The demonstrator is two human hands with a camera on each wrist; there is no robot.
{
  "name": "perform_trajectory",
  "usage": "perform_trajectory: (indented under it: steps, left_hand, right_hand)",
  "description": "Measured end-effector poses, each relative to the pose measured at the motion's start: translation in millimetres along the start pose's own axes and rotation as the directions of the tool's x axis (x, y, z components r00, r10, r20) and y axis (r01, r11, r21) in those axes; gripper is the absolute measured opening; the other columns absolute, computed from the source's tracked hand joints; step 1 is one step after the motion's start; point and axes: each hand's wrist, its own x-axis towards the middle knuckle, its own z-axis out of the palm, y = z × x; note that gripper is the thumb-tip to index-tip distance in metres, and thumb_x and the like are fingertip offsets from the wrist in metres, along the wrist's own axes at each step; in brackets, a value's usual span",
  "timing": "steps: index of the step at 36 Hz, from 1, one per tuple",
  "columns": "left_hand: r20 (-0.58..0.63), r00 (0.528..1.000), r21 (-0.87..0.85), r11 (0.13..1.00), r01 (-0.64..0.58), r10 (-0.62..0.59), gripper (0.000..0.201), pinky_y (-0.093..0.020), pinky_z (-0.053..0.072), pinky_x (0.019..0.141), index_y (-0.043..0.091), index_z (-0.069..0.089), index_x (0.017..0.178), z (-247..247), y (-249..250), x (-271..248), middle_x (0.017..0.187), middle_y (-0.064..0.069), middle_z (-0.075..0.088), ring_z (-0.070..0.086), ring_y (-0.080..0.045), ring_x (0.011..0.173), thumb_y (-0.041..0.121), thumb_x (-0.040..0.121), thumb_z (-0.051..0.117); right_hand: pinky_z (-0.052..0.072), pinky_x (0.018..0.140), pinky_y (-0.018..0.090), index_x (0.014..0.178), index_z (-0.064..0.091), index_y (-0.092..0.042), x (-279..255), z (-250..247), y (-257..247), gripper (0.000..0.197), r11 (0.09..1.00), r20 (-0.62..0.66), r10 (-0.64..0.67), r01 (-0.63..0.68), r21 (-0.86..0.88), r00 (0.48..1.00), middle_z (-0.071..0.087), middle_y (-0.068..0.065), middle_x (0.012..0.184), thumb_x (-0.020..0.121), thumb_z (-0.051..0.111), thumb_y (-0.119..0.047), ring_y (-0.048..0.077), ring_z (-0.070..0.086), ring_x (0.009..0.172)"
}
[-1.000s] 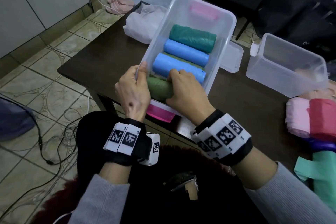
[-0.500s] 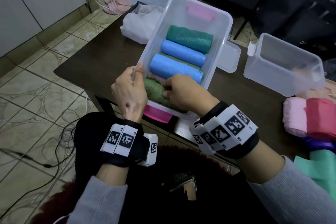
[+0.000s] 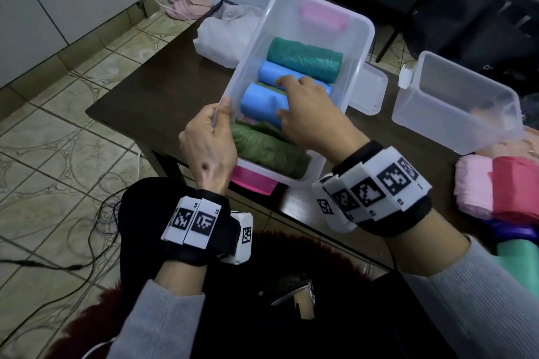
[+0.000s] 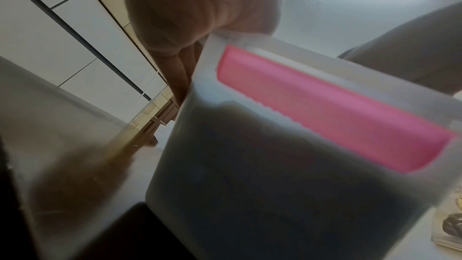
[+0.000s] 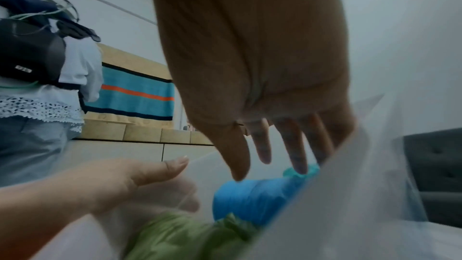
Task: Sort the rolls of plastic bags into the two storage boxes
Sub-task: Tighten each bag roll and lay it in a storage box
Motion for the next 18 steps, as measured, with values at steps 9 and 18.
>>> perform_trajectory:
  steps: [9, 18]
  left_hand:
    - [-0.008, 1.000, 0.020, 1.000, -0.014, 0.014, 0.040, -0.020, 0.031, 0.062, 0.011, 0.071, 0.089, -1, 0, -1, 0.070, 0.001, 0.064, 0.054, -0.015, 0.069, 0.041, 0.097, 0.046]
    - [-0.011, 1.000, 0.037, 0.999, -0.011, 0.011, 0.041, -0.025, 0.030, 0.062, 0.010, 0.070, 0.087, 1, 0, -1, 0.062, 0.005, 0.054, 0.049, -0.017, 0.067, 0.041, 0.097, 0.046]
  right_hand:
    - [0.038, 0.091, 0.043, 0.134, 0.036, -0.007, 1, 15, 7, 0.043, 0.952, 0.032, 0.024, -0.014, -0.305, 0.999, 0.045, 0.017, 0.129, 0.092, 0.047, -0.012, 0.036, 0.043, 0.119]
    - [0.038, 0.079, 0.031, 0.116, 0.050, -0.007, 10, -3, 12, 0.039, 0.985, 0.186, -0.039, 0.069, -0.157, 0.982, 0.055, 0.015, 0.118, 0.080, 0.061, -0.016, 0.032, 0.049, 0.109]
